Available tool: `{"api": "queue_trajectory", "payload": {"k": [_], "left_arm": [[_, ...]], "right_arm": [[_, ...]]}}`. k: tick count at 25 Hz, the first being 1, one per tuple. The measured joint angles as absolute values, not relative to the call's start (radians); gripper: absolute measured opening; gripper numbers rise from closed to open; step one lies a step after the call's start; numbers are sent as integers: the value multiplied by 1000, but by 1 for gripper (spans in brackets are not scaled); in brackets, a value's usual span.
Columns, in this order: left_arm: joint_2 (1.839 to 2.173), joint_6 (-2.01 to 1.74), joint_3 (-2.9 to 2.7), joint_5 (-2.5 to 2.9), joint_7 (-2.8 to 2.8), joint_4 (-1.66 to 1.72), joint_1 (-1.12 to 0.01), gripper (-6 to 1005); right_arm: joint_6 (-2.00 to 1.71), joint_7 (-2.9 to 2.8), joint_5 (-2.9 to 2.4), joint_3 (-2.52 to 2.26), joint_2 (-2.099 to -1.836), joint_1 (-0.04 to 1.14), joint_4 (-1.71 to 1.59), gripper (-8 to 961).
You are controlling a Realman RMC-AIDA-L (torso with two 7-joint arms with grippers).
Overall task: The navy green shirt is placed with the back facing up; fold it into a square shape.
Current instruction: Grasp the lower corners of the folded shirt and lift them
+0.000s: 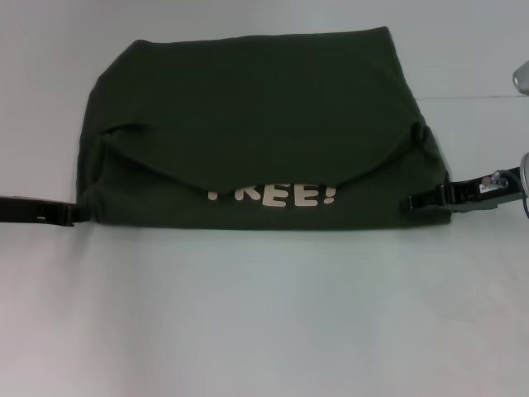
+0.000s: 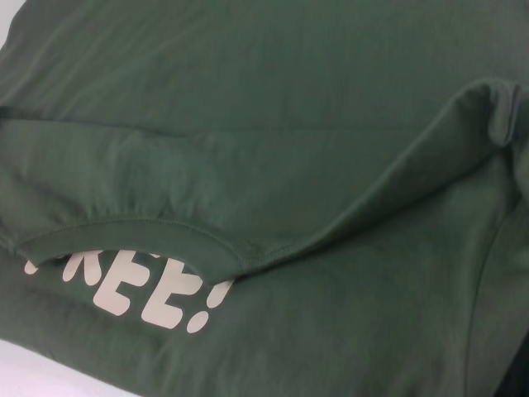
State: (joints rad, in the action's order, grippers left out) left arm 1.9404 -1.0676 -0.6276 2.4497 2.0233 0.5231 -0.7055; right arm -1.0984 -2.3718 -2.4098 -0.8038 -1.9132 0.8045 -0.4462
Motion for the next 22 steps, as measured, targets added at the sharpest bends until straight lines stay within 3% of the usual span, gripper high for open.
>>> {"api": "queue_trajectory", "payload": {"k": [8,11,22], "left_arm": [[1940,-1068,-626,2450,2023,523,-706,24],[1940,-1067,-626,2449,2023,523,-706,24],[1940,-1064,-626,2448,2023,523,-708,24]], "right_arm": [[-1098,-2371,-2413,-804,-1914,805,-445,668],[-1098,-2371,-2414,-804,-1914,805,-445,524],[-1087,-2373,-2422,-805,-1913,802,-441,505]]}}
